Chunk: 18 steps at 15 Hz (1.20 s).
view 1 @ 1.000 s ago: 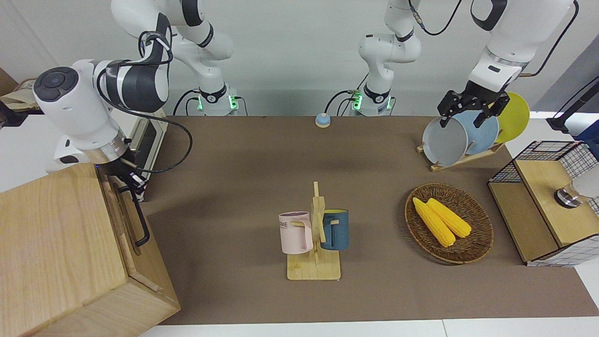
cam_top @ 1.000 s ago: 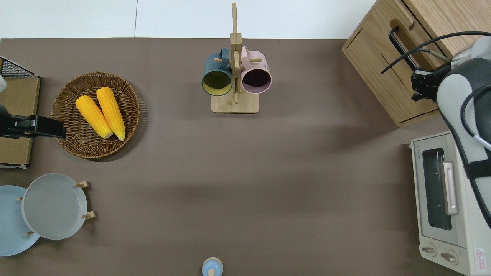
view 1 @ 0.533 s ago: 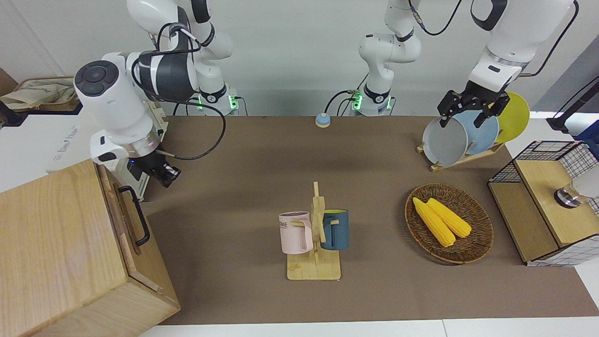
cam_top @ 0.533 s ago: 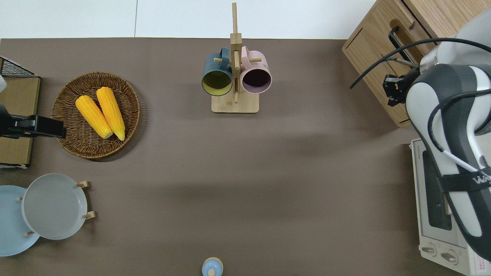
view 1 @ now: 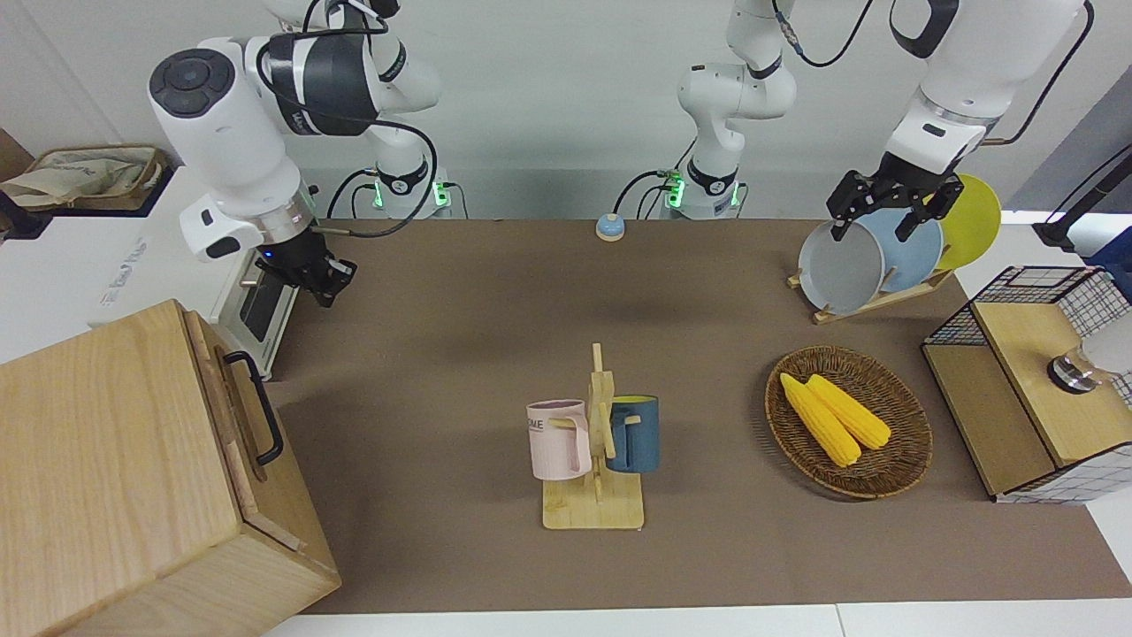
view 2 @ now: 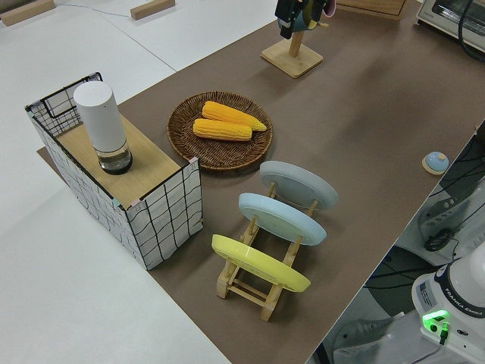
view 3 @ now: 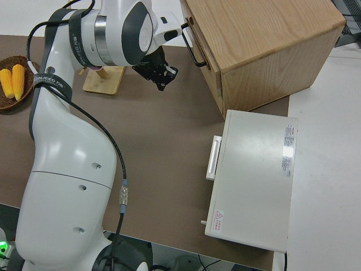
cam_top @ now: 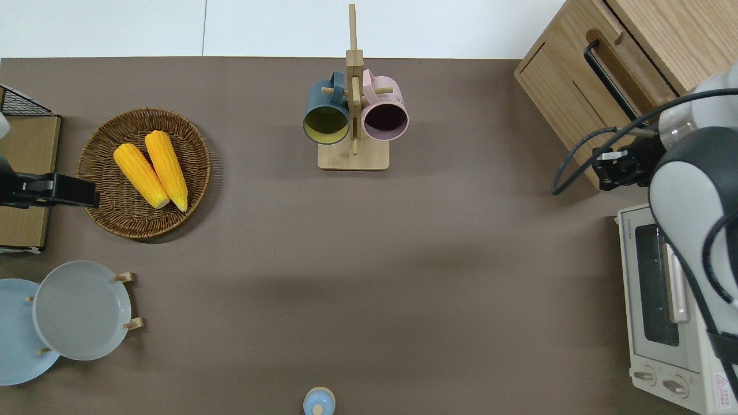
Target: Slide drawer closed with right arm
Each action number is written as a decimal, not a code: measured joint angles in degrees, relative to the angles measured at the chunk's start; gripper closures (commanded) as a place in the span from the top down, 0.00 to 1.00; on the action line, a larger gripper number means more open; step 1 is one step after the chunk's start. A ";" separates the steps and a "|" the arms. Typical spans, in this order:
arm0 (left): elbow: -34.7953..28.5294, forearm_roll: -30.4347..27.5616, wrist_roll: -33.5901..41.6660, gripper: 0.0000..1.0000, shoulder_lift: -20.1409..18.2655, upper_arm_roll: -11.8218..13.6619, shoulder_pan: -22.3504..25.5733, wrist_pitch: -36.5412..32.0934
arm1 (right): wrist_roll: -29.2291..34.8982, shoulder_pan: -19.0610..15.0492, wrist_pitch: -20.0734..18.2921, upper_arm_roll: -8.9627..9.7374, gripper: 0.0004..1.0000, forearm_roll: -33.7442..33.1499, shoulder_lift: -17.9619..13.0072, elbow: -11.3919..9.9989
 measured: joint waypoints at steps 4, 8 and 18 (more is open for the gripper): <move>0.00 0.00 0.00 1.00 0.00 0.00 0.00 0.00 | -5.92 -0.26 -1.02 -0.12 0.00 0.00 -5.03 -3.28; 0.00 0.00 0.00 1.00 0.00 0.00 0.00 0.00 | -12.23 -2.04 -1.04 0.39 0.00 0.04 -8.09 -5.70; 0.00 0.00 0.00 1.00 0.00 0.00 0.00 0.00 | -13.70 -2.94 -2.85 1.47 0.98 -1.79 -9.52 -6.23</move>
